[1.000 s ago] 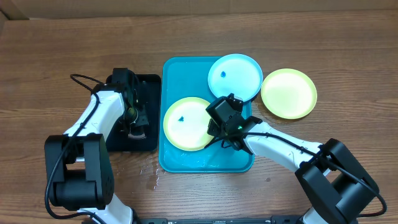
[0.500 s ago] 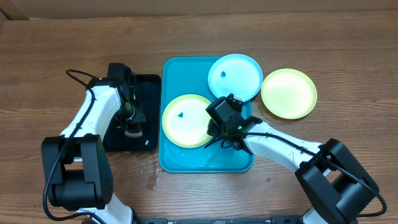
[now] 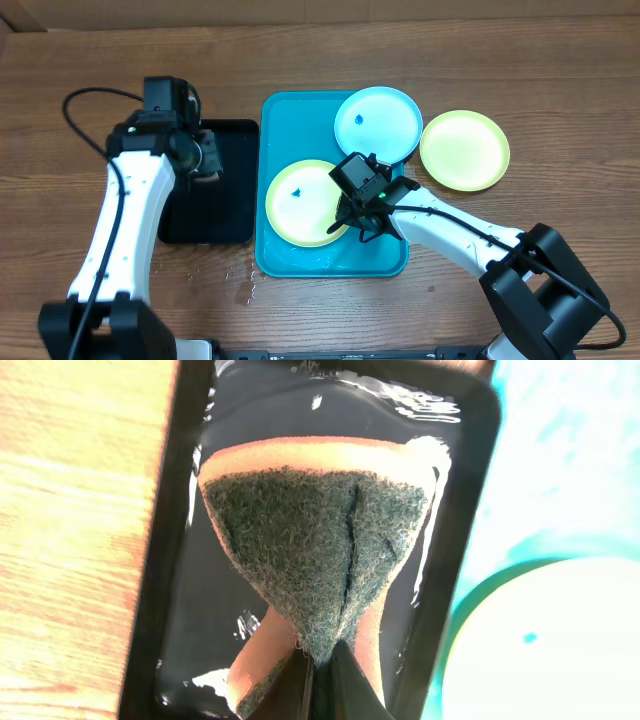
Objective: Clean dirty plates on tray and stack at the side
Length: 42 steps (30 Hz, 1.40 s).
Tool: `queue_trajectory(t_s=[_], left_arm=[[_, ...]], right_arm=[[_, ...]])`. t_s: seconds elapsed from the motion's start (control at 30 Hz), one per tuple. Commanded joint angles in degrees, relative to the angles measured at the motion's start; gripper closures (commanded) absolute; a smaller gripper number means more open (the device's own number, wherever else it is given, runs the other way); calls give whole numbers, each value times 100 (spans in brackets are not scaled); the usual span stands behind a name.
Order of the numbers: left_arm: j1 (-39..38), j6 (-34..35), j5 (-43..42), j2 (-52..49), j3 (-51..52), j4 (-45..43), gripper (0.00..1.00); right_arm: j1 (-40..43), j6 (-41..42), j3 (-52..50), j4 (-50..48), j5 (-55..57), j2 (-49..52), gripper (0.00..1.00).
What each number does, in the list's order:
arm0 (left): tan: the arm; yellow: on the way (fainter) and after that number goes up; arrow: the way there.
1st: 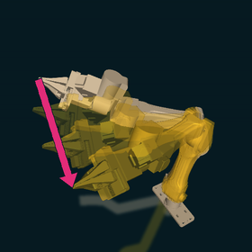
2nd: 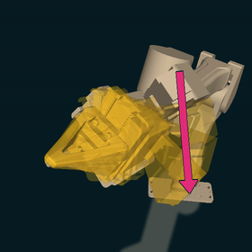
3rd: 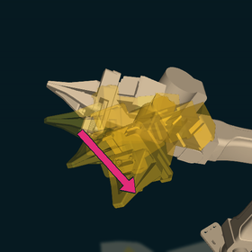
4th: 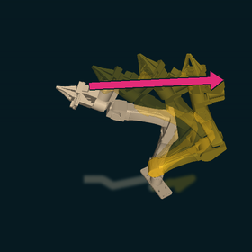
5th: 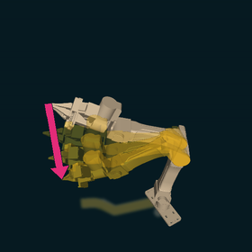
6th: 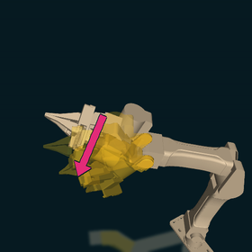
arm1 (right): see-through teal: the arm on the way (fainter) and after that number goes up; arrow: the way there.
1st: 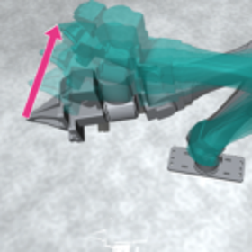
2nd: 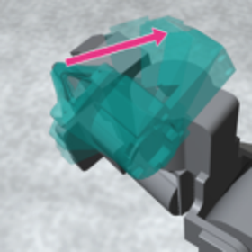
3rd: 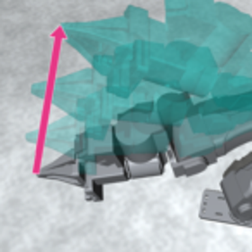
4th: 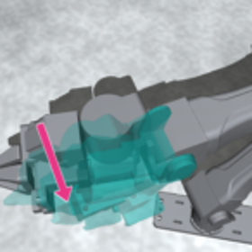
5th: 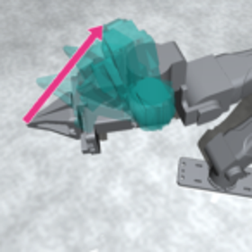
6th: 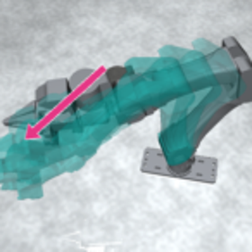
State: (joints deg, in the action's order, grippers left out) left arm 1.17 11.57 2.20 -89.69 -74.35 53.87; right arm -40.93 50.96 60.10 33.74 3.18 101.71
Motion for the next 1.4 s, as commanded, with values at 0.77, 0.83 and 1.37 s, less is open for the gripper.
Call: queue_trajectory(t_s=[0.77,0.83,1.37], left_arm=[[26,127,-160,151,232,557,96],[26,127,-160,151,299,503,96],[33,-131,188,164,-328,621,96]], right_arm=[[354,-15,138,494,-437,63,96],[343,-13,138,479,-437,98,96],[345,-11,98,131,-435,114,94]])
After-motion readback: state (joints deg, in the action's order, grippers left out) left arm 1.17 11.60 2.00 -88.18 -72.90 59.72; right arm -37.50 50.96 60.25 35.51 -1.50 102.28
